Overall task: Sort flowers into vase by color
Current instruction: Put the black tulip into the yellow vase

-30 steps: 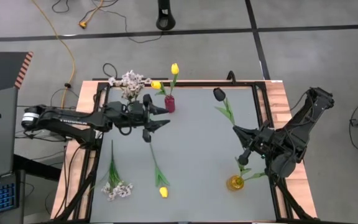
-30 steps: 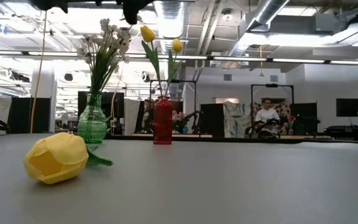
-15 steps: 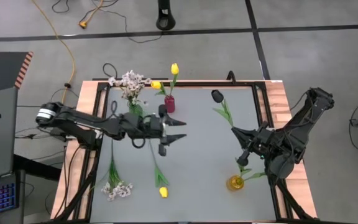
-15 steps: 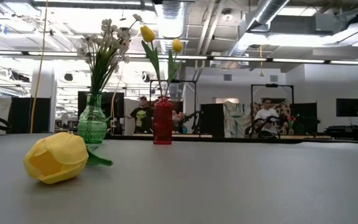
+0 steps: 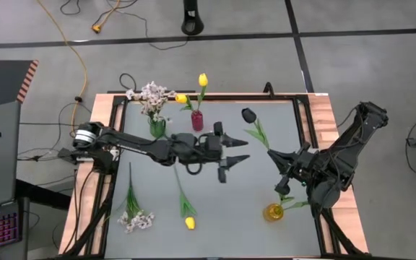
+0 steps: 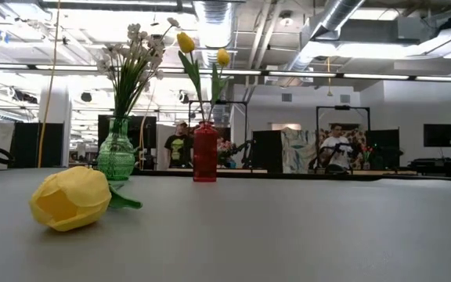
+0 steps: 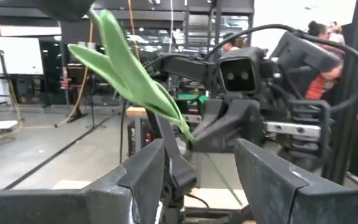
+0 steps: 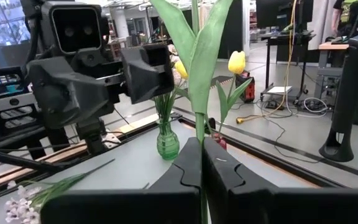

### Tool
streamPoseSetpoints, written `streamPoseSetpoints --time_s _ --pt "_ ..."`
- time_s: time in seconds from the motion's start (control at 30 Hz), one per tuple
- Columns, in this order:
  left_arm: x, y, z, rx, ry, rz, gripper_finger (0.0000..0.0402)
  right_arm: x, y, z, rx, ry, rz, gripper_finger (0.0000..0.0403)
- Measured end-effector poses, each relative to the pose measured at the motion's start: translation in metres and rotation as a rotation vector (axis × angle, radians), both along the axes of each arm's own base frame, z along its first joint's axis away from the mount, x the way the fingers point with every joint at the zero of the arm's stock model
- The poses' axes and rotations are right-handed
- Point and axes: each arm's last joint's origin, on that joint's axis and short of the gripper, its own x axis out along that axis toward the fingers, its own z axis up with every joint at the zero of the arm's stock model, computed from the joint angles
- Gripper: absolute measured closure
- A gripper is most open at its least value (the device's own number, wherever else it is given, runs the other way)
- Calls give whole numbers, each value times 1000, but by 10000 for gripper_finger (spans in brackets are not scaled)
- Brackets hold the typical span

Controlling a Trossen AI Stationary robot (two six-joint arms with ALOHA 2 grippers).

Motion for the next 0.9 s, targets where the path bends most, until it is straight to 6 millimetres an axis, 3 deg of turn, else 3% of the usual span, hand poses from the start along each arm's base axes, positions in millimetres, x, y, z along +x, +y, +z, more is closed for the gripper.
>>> streamPoseSetpoints --time_s 0.23,0.57,0.9 --pt "19 -1 6 -16 -29 41 217 0 0 -1 0 12 19 377" --pt "20 -1 7 -43 -17 36 217 6 7 -7 -73 83 43 376" --pt "21 -1 -1 -92 53 28 217 27 19 -11 -174 161 70 376"
